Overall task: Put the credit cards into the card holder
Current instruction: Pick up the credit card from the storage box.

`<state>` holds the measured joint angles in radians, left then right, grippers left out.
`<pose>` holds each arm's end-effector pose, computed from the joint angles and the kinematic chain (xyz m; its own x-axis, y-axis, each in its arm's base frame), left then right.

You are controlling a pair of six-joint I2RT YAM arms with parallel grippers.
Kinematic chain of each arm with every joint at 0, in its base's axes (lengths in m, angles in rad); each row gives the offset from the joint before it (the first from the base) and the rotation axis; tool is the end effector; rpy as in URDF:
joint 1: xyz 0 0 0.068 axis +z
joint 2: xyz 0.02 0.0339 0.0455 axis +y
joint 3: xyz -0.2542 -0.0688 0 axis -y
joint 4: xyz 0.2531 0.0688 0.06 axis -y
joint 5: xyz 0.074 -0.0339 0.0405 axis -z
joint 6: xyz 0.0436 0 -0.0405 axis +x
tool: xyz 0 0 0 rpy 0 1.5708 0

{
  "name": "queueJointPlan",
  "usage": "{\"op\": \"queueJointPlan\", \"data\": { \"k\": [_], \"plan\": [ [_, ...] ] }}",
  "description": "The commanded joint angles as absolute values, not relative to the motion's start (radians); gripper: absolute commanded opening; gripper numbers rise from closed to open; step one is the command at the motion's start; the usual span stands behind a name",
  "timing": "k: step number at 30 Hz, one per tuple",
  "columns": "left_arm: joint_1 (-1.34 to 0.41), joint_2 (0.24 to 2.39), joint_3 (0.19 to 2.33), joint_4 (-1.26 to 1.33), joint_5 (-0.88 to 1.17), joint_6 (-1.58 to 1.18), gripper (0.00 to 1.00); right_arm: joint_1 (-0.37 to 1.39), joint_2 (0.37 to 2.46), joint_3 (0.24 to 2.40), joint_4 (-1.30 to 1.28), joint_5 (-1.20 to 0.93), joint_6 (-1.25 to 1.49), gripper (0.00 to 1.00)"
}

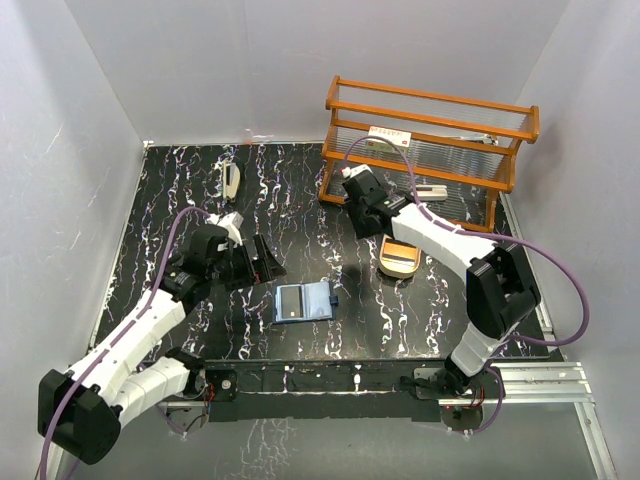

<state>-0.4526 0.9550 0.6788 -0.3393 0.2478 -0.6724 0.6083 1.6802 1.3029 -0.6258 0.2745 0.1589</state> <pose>0.2003 -0.1093 0.2426 -0.7825 -0.2910 -0.5506 0.1491 0.7708 -0.6193 0.3083 0.2003 0.2309 -0.7513 -0.3376 -0.5671 -0.3156 0.9384 -0.1406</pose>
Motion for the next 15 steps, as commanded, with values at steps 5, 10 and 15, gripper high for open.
{"op": "queueJointPlan", "data": {
  "k": [5,10,15],
  "plan": [
    [-0.448,0.904,0.728,-0.469,0.205,-0.549,0.99,0.515,1.654,1.38,-0.613,0.519,0.004,0.35],
    [-0.448,0.878,0.73,-0.482,0.177,-0.54,0.99,0.473,1.673,1.377,-0.573,0.553,-0.077,0.36],
    [-0.448,0.816,0.666,-0.358,0.224,-0.473,0.99,0.455,1.696,1.346,-0.519,0.534,-0.147,0.36]
  ]
}}
